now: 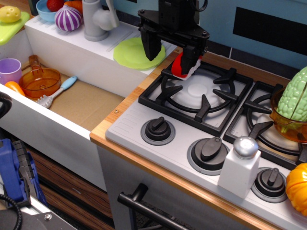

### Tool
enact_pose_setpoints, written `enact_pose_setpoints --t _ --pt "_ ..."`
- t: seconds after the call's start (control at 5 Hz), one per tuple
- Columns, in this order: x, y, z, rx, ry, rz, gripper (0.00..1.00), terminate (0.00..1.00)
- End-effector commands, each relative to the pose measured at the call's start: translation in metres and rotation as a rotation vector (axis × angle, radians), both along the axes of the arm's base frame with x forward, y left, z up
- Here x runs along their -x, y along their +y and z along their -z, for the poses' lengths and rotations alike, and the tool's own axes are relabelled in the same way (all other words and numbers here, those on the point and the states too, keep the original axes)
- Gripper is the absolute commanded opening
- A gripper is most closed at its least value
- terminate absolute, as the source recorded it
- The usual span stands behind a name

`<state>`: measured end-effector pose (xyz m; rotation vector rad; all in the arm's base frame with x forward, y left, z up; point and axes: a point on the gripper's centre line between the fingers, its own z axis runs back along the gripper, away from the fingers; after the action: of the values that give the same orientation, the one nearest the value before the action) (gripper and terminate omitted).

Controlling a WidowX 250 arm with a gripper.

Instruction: Put sushi on plate

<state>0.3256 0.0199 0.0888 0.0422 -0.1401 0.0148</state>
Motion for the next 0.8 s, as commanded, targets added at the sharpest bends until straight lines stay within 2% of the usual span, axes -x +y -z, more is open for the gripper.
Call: enact_pose_setpoints --t 0.0,0.6 --pt "0.0 0.0 0.0 0.0 0.0 0.0 1.0 0.0" --pt "-0.028 0.013 -0.004 0.011 -0.012 0.063 1.0 0.0"
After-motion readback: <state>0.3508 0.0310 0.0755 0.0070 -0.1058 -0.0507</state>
